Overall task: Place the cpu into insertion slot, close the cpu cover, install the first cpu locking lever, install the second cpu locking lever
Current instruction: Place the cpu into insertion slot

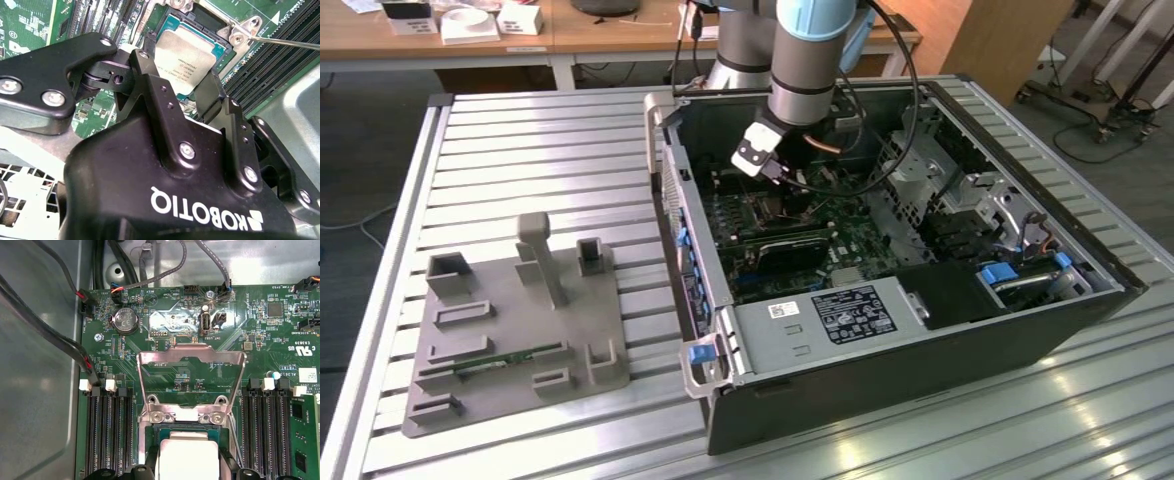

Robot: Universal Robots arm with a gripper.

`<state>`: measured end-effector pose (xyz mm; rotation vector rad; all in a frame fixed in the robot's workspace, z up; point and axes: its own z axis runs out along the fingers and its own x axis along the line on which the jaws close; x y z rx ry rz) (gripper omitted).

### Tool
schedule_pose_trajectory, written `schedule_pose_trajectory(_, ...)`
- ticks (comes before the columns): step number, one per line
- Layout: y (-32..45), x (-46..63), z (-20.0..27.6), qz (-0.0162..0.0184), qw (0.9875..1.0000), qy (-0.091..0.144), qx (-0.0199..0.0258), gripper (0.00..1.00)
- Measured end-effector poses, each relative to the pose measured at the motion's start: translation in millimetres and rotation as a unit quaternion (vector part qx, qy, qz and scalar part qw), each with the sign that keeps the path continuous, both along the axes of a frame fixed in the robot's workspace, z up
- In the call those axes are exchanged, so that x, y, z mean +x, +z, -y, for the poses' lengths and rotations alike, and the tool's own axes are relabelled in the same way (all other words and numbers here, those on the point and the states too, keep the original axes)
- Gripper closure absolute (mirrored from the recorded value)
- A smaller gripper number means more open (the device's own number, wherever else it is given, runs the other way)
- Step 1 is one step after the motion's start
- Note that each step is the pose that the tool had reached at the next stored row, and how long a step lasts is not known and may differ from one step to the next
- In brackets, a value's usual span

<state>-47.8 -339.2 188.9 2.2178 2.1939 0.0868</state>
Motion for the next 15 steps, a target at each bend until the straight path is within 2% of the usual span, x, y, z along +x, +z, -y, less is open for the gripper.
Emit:
schedule_pose_trajectory(12, 0.2, -0.1, 0.2, -0.0002, 1.0, 0.0, 0.002, 0.46)
schedule_pose_trajectory(15, -0.7, 0.3, -0.5, 0.0006, 1.0, 0.0, 0.0039, 0.45)
